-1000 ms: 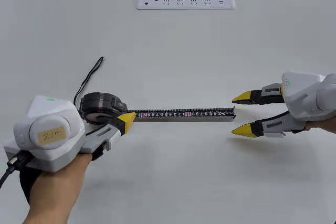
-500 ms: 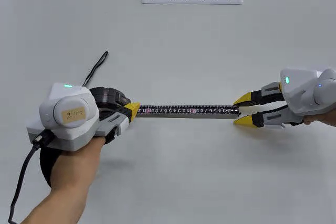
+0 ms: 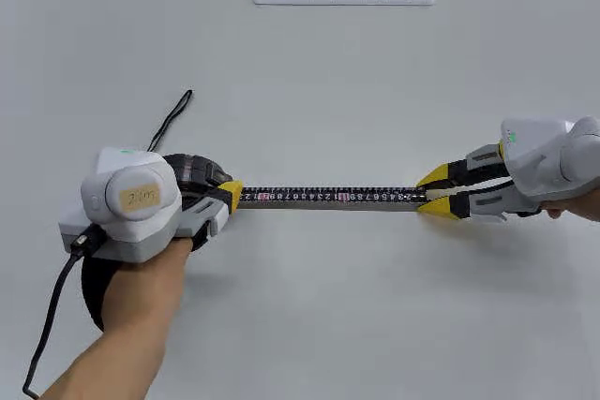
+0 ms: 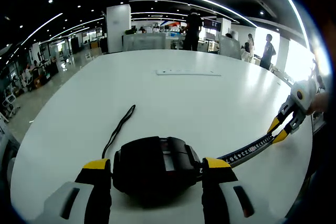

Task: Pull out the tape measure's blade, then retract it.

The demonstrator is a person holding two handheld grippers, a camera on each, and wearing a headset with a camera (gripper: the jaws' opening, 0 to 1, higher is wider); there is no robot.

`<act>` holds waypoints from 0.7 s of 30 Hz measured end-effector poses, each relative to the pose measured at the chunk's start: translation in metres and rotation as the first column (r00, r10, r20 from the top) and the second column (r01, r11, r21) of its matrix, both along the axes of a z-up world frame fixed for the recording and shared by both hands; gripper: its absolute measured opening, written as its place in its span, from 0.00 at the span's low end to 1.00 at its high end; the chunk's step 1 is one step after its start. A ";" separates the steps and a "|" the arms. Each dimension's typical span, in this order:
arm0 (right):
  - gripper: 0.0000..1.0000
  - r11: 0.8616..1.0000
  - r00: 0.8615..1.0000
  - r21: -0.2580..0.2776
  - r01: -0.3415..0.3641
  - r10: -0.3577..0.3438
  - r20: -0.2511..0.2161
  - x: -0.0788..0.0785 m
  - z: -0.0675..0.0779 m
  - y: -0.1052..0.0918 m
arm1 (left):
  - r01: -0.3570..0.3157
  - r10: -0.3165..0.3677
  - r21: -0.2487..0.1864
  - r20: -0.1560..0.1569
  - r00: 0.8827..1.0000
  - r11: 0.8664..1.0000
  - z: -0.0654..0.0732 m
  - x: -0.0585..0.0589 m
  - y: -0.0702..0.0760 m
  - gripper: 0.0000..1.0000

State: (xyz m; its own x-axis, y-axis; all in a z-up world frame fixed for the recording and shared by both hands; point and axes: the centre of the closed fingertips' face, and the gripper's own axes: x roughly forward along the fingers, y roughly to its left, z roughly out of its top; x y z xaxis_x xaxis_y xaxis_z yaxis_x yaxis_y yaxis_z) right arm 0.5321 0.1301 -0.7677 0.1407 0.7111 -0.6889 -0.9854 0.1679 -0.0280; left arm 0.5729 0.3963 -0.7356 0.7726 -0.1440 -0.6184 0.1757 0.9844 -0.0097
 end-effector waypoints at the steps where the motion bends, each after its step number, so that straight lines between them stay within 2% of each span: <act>1: 0.12 1.000 1.000 -0.002 0.000 0.000 0.000 0.000 0.000 0.000 | -0.004 0.004 -0.004 -0.002 1.000 1.000 -0.001 0.001 0.000 0.67; 9: 0.12 1.000 1.000 -0.008 -0.005 0.005 0.005 0.000 0.000 -0.001 | -0.047 0.047 -0.020 -0.013 0.999 0.999 -0.002 0.004 0.001 0.66; 16: 0.12 1.000 1.000 -0.017 -0.013 0.013 0.012 0.000 0.001 -0.001 | -0.055 0.055 -0.006 -0.024 0.998 0.998 -0.003 0.004 0.002 0.65; 21: 0.12 1.000 1.000 -0.022 -0.014 0.015 0.016 0.000 0.001 -0.002 | -0.042 0.043 0.014 -0.056 0.997 0.999 -0.004 0.003 0.002 0.62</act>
State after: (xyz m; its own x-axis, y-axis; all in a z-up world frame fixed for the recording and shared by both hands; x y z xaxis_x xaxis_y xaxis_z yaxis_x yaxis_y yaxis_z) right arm 0.5320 0.1278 -0.7665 0.1417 0.6978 -0.7022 -0.9871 0.1526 -0.0475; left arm 0.5759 0.3984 -0.7394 0.7414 -0.1036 -0.6630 0.1332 0.9911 -0.0060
